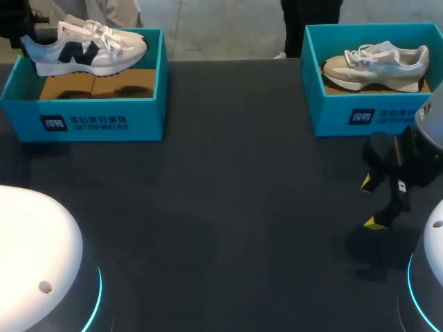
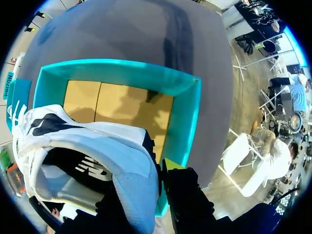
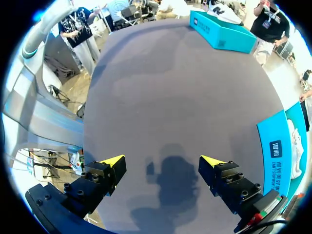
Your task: Take the shoe out of the shoebox, open the shoe tongue, remove and reinsert the insole, then place the shoe into the shoebox
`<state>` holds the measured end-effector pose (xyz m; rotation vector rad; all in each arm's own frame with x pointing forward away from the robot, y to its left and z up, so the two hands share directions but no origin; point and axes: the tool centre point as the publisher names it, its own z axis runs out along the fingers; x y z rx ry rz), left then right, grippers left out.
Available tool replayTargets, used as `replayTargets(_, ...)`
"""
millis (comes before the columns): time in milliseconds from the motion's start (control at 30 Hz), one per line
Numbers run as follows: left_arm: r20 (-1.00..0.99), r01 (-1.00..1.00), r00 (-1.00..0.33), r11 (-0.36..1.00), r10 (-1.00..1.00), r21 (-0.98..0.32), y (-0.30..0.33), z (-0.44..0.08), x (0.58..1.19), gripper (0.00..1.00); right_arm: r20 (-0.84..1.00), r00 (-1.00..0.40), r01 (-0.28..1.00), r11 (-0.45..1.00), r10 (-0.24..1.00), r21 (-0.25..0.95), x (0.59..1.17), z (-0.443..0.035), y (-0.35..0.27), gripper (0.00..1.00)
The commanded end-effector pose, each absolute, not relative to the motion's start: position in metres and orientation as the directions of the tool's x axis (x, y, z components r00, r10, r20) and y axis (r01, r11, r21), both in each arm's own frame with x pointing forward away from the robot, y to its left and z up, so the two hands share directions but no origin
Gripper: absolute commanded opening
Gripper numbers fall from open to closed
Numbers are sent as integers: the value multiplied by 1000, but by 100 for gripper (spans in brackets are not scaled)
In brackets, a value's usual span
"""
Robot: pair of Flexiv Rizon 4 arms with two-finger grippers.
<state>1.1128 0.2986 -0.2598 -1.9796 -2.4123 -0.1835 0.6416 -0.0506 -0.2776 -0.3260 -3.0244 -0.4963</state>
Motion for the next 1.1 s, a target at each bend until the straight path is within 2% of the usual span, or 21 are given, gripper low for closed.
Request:
replayTargets(33, 83, 979, -192, 185, 978, 87, 297, -267, 1110, 0, 91, -976, 218, 926, 199, 308, 641, -278, -50, 100)
replayTargets(1100, 128, 988, -152, 149, 980, 33, 293, -320, 1073, 0, 91, -976, 218, 926, 199, 308, 641, -278, -50, 100)
